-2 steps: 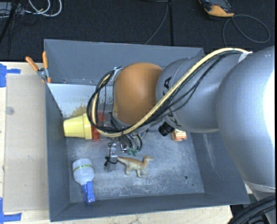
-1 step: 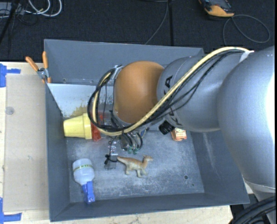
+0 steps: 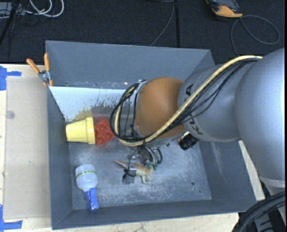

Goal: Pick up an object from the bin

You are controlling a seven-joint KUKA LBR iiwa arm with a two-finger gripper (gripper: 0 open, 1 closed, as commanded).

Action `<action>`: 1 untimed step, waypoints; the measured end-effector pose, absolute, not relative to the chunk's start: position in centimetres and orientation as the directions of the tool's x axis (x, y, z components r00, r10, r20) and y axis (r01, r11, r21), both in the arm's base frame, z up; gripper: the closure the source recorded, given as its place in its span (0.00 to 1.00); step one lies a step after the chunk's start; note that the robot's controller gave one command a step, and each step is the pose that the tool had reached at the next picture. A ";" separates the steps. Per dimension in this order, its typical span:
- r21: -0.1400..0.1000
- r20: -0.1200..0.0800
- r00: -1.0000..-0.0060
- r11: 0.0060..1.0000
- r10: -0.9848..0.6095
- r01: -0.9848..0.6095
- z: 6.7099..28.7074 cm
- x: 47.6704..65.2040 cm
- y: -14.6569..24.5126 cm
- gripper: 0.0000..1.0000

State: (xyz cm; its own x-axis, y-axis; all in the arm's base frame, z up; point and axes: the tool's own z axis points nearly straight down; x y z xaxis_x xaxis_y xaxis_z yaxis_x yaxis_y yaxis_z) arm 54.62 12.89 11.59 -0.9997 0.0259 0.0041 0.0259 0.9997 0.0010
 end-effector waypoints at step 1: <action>-0.004 0.008 -1.000 1.000 0.006 0.006 10.0 54.4 8.5 0.00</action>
Offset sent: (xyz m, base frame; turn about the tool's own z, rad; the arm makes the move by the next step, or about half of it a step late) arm -0.0105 -0.0581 -0.0459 -0.1056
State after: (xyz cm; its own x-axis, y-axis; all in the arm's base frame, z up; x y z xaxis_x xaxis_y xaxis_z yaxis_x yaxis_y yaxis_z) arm 54.44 8.49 10.04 -0.9999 0.0062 0.0085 0.0062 1.0000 -0.0035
